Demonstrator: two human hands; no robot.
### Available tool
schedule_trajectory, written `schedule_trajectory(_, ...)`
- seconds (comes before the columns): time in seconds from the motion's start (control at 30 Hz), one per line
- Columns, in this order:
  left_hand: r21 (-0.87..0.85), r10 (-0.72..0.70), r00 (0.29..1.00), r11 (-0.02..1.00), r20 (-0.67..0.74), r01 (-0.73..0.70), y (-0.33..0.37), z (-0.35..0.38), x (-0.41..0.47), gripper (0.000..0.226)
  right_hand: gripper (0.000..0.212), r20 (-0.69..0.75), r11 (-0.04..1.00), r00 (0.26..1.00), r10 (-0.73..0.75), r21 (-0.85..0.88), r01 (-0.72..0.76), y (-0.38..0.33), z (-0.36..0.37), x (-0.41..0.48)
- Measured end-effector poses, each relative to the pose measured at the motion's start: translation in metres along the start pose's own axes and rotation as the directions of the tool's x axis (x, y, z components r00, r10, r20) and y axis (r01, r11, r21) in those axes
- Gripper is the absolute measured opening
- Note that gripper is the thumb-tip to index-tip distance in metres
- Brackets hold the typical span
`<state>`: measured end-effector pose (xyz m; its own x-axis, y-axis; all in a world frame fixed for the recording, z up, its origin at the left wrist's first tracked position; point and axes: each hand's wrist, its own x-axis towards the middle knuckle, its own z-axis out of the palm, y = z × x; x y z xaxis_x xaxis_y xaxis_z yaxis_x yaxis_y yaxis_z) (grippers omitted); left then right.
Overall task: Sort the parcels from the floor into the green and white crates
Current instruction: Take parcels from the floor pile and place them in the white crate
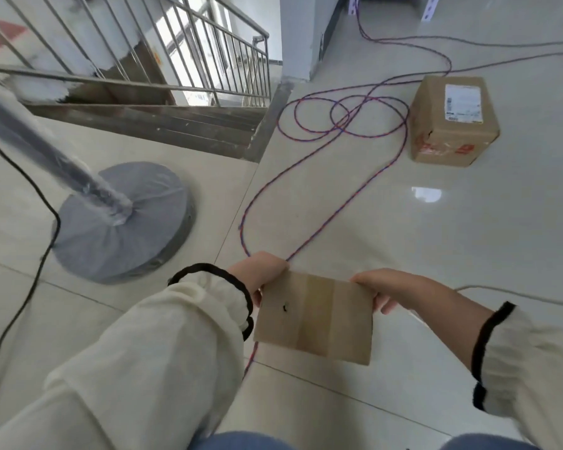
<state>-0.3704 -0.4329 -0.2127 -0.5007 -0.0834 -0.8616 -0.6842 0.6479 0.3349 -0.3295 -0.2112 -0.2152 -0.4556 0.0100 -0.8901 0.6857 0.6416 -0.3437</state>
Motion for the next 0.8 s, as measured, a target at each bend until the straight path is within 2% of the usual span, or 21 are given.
schedule_trajectory(0.1, -0.021, 0.154, 0.966, 0.987, -0.205, -0.162, 0.009, -0.016, -0.002, 0.033, 0.033, -0.212, 0.984, 0.974, -0.078, 0.143, 0.11, -0.014, -0.007, -0.005)
schedule_trajectory(0.2, -0.124, 0.348, 0.841, 0.894, -0.414, -0.431, 0.011, -0.03, -0.005, 0.049, 0.038, -0.47, 0.962, 0.853, -0.229, 0.023, 0.271, -0.028, -0.017, -0.013)
schedule_trajectory(0.27, -0.213, 0.428, 0.776, 0.797, -0.463, -0.566, 0.003, -0.028, -0.008, 0.061, 0.029, -0.544, 0.927, 0.772, -0.33, -0.031, 0.374, -0.032, -0.013, -0.015)
schedule_trajectory(0.37, -0.216, 0.494, 0.775, 0.77, -0.393, -0.601, -0.012, -0.02, -0.006, 0.081, 0.033, -0.544, 0.882, 0.746, -0.384, 0.024, 0.472, -0.024, -0.001, -0.012)
schedule_trajectory(0.43, -0.186, 0.524, 0.772, 0.77, -0.361, -0.61, -0.017, -0.019, -0.004, 0.083, 0.036, -0.546, 0.88, 0.744, -0.385, 0.024, 0.474, -0.019, 0.001, -0.009)
schedule_trajectory(0.6, -0.116, 0.559, 0.743, 0.766, -0.368, -0.633, -0.017, -0.021, -0.006, 0.068, 0.045, -0.559, 0.864, 0.722, -0.408, 0.018, 0.503, -0.017, 0.001, -0.005)
schedule_trajectory(0.7, 0.038, 0.612, 0.686, 0.757, -0.393, -0.653, -0.037, -0.011, -0.006, 0.049, 0.055, -0.565, 0.849, 0.691, -0.452, -0.034, 0.527, -0.009, 0.007, -0.005)
schedule_trajectory(0.8, 0.26, 0.648, 0.699, 0.762, -0.303, -0.593, -0.063, 0.005, -0.002, 0.035, 0.056, -0.438, 0.881, 0.77, -0.464, -0.132, 0.455, 0.001, 0.018, -0.001)
